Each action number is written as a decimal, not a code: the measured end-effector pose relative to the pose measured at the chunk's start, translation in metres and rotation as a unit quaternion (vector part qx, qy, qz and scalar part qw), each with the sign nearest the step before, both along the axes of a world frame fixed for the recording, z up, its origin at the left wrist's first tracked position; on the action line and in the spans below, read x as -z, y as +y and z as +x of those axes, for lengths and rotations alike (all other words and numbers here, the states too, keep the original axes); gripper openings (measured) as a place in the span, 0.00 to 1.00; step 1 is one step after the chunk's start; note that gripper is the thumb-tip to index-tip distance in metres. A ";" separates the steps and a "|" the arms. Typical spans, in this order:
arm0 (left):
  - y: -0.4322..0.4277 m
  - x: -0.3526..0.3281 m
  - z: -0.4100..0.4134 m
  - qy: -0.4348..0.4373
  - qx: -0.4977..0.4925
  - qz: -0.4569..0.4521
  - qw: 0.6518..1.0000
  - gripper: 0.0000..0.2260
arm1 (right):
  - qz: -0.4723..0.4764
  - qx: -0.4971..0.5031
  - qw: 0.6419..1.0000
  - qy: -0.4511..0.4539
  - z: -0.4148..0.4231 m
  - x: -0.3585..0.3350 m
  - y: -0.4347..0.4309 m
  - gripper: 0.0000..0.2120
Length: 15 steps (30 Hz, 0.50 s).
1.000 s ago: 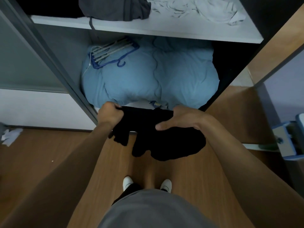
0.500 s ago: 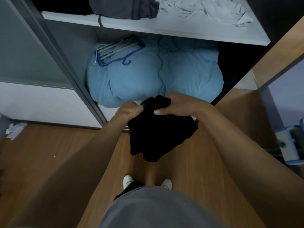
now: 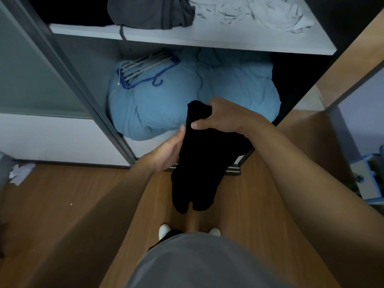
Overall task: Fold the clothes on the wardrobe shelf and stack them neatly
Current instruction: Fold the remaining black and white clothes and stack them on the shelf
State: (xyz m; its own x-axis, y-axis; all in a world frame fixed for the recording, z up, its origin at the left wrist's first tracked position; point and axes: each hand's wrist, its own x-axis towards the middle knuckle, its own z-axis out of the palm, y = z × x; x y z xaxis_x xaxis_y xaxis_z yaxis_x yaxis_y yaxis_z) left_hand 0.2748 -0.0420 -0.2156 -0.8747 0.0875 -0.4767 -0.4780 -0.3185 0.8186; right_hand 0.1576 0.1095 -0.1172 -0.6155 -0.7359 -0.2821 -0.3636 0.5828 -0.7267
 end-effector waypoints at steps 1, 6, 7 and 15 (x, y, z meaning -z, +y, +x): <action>0.000 0.001 0.002 0.009 0.031 -0.015 0.999 0.28 | 0.009 0.005 1.000 -0.002 -0.002 -0.002 0.000 0.19; 0.011 -0.008 -0.007 0.104 0.153 -0.250 0.950 0.18 | -0.046 0.049 0.996 -0.060 -0.012 -0.011 0.009 0.05; 0.012 -0.008 -0.010 0.109 0.118 -0.246 0.956 0.16 | -0.118 0.096 0.983 -0.101 -0.016 -0.009 0.013 0.07; 0.015 -0.017 -0.028 0.097 -0.073 -0.092 0.988 0.13 | -0.218 0.289 0.856 -0.368 0.006 0.081 0.072 0.29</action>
